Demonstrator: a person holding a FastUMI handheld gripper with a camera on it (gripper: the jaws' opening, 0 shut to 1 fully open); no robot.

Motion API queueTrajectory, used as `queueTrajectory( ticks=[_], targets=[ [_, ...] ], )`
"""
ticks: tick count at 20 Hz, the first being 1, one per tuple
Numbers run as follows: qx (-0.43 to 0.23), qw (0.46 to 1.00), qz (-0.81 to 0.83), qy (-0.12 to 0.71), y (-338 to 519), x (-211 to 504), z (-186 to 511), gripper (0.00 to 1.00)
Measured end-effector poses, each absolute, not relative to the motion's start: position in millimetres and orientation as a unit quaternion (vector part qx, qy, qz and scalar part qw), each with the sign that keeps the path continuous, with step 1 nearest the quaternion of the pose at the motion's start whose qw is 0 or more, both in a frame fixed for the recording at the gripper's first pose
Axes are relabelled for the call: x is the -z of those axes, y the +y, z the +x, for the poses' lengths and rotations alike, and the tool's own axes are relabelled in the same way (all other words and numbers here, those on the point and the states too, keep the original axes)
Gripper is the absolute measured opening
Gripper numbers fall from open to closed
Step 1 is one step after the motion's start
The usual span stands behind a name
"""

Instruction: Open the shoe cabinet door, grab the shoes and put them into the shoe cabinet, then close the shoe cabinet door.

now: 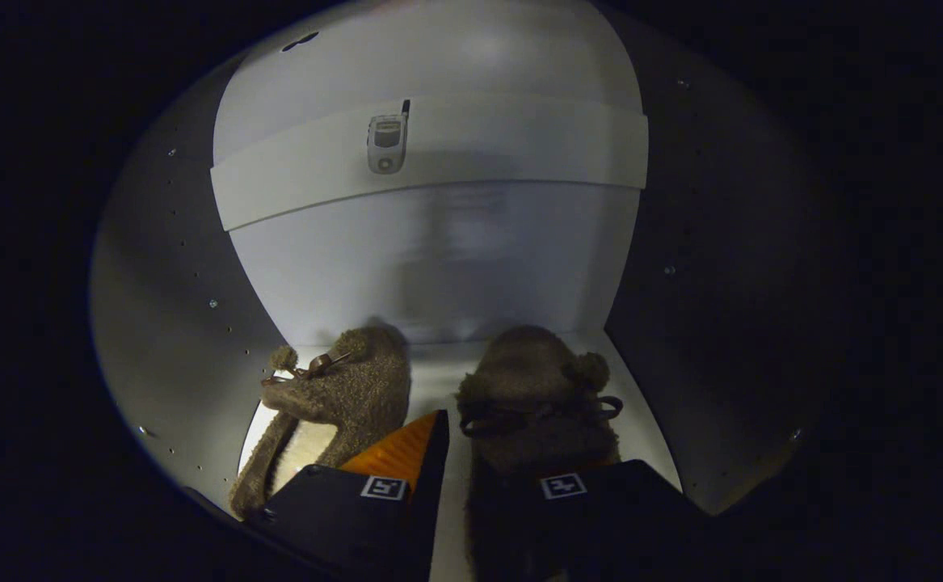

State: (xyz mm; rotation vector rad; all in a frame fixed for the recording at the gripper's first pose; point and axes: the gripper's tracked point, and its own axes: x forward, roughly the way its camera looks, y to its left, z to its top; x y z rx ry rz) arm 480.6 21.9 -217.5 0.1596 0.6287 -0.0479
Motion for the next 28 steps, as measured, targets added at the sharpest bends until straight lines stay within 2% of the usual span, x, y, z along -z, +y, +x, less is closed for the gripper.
queueTrajectory(
  ticks=[5,6,8,12,17,24,28],
  targets=[
    [0.013,0.949,0.076,0.305,29.1,201.9,461.6,0.78],
    [0.013,0.950,0.073,0.302,29.8,198.3,457.3,0.89],
    [0.011,0.953,0.068,0.294,30.4,189.5,448.2,0.97],
    [0.012,0.960,0.064,0.274,28.5,166.1,431.8,0.99],
    [0.002,0.976,0.074,0.203,30.6,99.7,394.4,0.98],
    [-0.003,0.997,0.034,0.070,36.4,8.2,295.0,0.98],
    [-0.009,1.000,0.010,0.022,42.6,-16.9,219.0,0.98]
  ],
)
